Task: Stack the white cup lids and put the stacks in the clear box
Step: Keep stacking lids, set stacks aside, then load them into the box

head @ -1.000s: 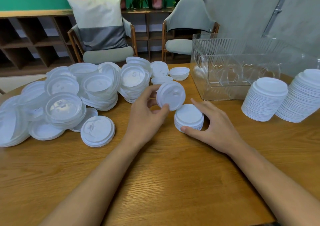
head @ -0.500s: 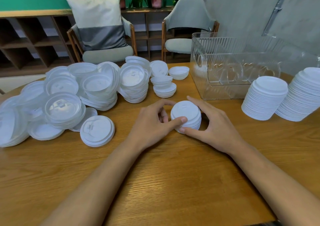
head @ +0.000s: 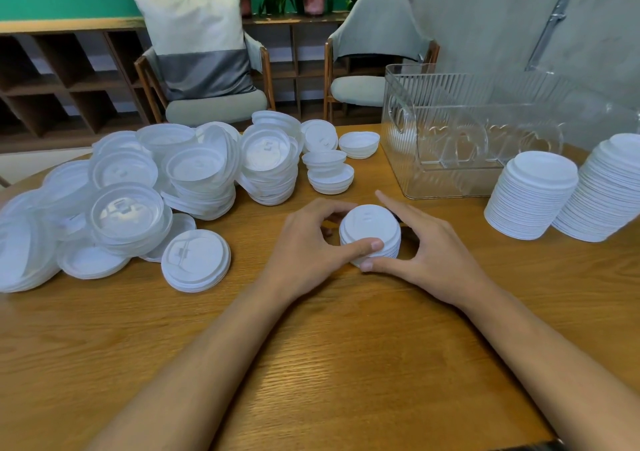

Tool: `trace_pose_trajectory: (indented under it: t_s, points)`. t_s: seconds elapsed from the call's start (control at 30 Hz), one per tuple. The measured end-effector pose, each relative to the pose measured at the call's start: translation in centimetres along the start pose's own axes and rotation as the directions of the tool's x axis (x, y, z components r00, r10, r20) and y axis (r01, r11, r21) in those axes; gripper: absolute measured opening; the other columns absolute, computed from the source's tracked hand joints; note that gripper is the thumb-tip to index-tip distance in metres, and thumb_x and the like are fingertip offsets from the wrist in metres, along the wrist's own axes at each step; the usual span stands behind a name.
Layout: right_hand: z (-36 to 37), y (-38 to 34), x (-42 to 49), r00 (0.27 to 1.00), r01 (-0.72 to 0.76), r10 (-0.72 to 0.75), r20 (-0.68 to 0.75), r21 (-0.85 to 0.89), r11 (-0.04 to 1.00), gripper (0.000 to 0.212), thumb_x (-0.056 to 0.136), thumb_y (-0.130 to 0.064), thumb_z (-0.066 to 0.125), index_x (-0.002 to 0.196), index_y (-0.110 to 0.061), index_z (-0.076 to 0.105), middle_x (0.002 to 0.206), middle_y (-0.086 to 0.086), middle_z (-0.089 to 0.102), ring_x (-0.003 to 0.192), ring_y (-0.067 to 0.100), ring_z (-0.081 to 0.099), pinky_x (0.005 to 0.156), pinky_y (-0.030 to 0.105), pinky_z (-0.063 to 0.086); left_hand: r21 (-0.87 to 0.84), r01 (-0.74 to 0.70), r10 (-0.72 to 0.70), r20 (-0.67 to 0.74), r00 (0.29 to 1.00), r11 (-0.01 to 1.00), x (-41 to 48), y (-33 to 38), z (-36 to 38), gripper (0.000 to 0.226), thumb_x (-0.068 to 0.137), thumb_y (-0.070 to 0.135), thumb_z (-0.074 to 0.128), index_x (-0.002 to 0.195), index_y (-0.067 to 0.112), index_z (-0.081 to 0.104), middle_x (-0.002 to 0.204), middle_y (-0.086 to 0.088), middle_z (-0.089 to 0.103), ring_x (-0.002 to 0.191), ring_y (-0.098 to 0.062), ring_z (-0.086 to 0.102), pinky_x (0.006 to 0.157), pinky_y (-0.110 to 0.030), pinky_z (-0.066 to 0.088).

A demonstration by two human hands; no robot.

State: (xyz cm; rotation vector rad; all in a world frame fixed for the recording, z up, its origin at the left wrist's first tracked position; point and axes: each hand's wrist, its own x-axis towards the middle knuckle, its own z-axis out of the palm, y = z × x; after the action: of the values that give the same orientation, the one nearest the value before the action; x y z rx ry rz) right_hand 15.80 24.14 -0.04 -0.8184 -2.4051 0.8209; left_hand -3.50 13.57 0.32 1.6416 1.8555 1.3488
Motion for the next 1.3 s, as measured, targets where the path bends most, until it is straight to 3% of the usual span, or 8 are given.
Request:
trace_pose_trajectory:
  t_s: [0.17,0.4,0.53,0.73,0.83,0.97,1.07,1.3]
  points:
    - [0.1,0.1,0.0,0.999,0.017,-0.016,0.035,-0.023,1.000,0.115,0.064,-0.071,0.080,0.162,-0.036,0.033,0.142,-0.026,0.047,0.133,-0.008,0.039,0.102,0.007,0.030,0.007,0.017,-0.017,0.016,1.000,1.000,0.0,-0.5,0.4,0.055,0.074,0.052,0.090,0.120,0.029,0.073,0.115,0.018,0.071,0.112,0.000,0.064,0.093,-0.031,0.058]
    - [0.1,-0.1,0.1,1.000,0.009,-0.009,0.025,-0.023,1.000,0.114,0.065,-0.073,0.078,0.162,-0.030,0.035,0.147,-0.019,0.052,0.137,-0.002,0.043,0.111,0.021,0.034,0.073,-0.006,0.004,0.020,1.000,0.997,0.2,-1.1,0.8,0.059,0.073,0.060,0.087,0.120,0.029,0.068,0.120,0.018,0.063,0.116,0.000,0.059,0.101,-0.029,0.050]
    - [0.2,-0.2,-0.1,1.000,0.020,-0.021,-0.008,-0.039,0.999,0.106,0.069,-0.071,0.078,0.159,-0.029,0.041,0.143,-0.019,0.055,0.133,-0.003,0.047,0.107,0.012,0.032,0.081,-0.079,0.078,0.026,0.997,0.994,0.3,-1.2,0.4,0.048,0.094,0.061,0.063,0.125,0.026,0.070,0.120,0.016,0.065,0.113,0.001,0.059,0.099,-0.024,0.046]
    - [0.2,0.1,0.1,0.997,-0.031,0.025,-0.075,-0.072,0.997,0.100,0.072,-0.062,0.084,0.158,-0.031,0.043,0.137,-0.028,0.045,0.127,-0.015,0.033,0.097,-0.004,0.019,0.293,-0.099,0.138,-0.114,0.984,0.951,1.8,-2.8,-0.3,0.035,0.103,0.018,0.062,0.138,0.014,0.065,0.135,0.002,0.065,0.125,-0.009,0.058,0.108,-0.026,0.045]
    - [0.2,0.0,0.1,0.996,-0.047,0.042,-0.074,-0.073,0.996,0.098,0.073,-0.060,0.085,0.158,-0.032,0.043,0.138,-0.028,0.044,0.130,-0.013,0.031,0.100,0.001,0.018,0.423,-0.131,0.189,-0.097,0.977,0.897,3.3,-3.0,-0.2,0.042,0.102,0.012,0.061,0.144,0.013,0.059,0.143,-0.002,0.062,0.135,-0.016,0.055,0.112,-0.032,0.044]
    - [0.1,0.0,0.1,0.996,-0.061,0.057,-0.062,-0.073,0.995,0.098,0.073,-0.062,0.084,0.158,-0.033,0.042,0.138,-0.029,0.044,0.132,-0.010,0.032,0.109,0.018,0.025,0.528,-0.158,0.222,-0.060,0.973,0.835,5.3,-2.9,0.5,0.039,0.100,0.009,0.065,0.139,0.011,0.064,0.128,-0.008,0.071,0.120,-0.026,0.064,0.093,-0.040,0.055]
    - [0.1,0.1,0.1,0.996,-0.061,0.056,-0.066,-0.066,0.996,0.097,0.074,-0.060,0.085,0.157,-0.034,0.043,0.137,-0.030,0.044,0.129,-0.013,0.033,0.103,0.009,0.023,0.567,-0.131,0.201,-0.063,0.977,0.813,6.1,-3.1,0.8,0.033,0.100,0.007,0.065,0.132,0.010,0.070,0.115,-0.011,0.077,0.107,-0.032,0.071,0.087,-0.050,0.057]
    - [0.0,0.0,0.1,0.996,-0.079,0.076,-0.056,-0.054,0.995,0.099,0.073,-0.064,0.084,0.157,-0.035,0.043,0.144,-0.020,0.050,0.135,-0.002,0.039,0.111,0.026,0.030,0.505,-0.127,0.199,-0.091,0.976,0.854,3.6,-2.4,-0.6,0.031,0.098,0.012,0.071,0.128,0.018,0.071,0.108,0.000,0.074,0.098,-0.017,0.069,0.077,-0.040,0.059]
